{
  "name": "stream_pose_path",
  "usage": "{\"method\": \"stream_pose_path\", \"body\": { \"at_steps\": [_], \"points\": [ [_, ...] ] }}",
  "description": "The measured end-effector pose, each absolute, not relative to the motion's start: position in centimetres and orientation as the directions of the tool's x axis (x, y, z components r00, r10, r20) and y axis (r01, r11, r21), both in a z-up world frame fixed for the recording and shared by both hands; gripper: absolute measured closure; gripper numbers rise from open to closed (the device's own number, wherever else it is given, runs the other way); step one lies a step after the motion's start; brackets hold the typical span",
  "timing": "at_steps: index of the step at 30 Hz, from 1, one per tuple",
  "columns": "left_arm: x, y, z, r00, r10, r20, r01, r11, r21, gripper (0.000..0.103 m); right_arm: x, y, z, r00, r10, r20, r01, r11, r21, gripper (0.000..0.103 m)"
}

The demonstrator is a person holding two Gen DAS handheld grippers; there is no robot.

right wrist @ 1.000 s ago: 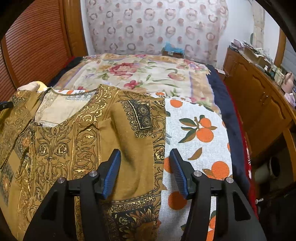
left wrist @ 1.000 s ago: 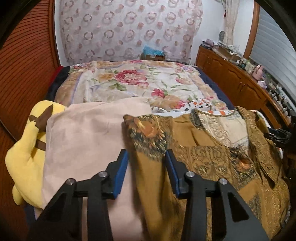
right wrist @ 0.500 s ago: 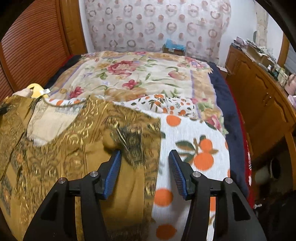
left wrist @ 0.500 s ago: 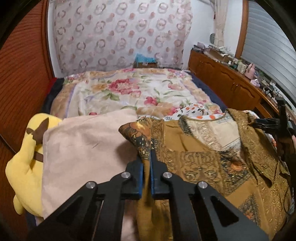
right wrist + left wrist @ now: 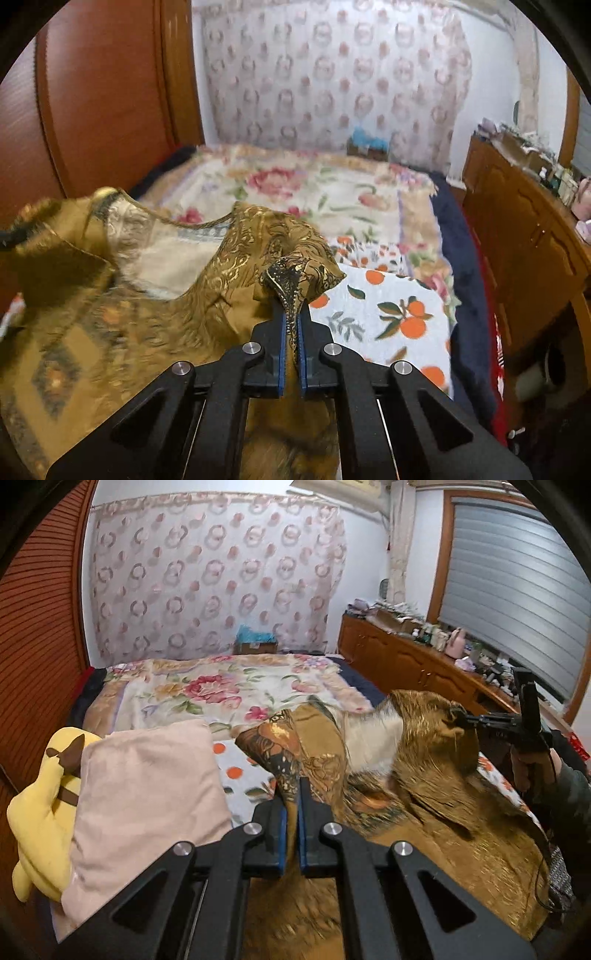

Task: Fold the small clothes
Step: 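Lift and fold the shirt side inward with both tools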

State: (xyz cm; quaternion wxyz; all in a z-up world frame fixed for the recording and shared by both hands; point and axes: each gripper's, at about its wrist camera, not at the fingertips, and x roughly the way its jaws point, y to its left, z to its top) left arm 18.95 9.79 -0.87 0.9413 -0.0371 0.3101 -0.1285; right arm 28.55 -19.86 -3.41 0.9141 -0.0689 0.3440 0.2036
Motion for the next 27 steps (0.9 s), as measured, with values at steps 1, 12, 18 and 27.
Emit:
{"method": "stream_pose_path", "body": {
  "at_steps": [1,12,18,27],
  "points": [
    [18.1,9.7,-0.6,0.778,-0.265,-0.570,0.220,0.964,-0.148,0.101,27.2,-20.1,-2.6,0.693,0.334,-0.639,-0.421,0.907,0.017,0.101],
    [5.3,11.4,-0.2,0.816,-0.225,-0.533,0.168,0.974,-0.153,0.101,12.3,-25.1,-0.7,0.697,0.379,-0.608,-0.422,0.903,0.079,0.101],
    [-0.9,11.8,-1.2,0.806,-0.229,-0.546,0.151,0.971,-0.185,0.101,5.7,-27.1,-1.2,0.672,0.383,-0.634,-0.421,0.901,0.099,0.101],
    [-3.6,9.7,-2.1,0.770,-0.201,-0.606,0.170,0.979,-0.108,0.100,1.8,-27.9,-3.5,0.610,0.368,-0.701,-0.416,0.902,0.112,0.101]
  ]
}}
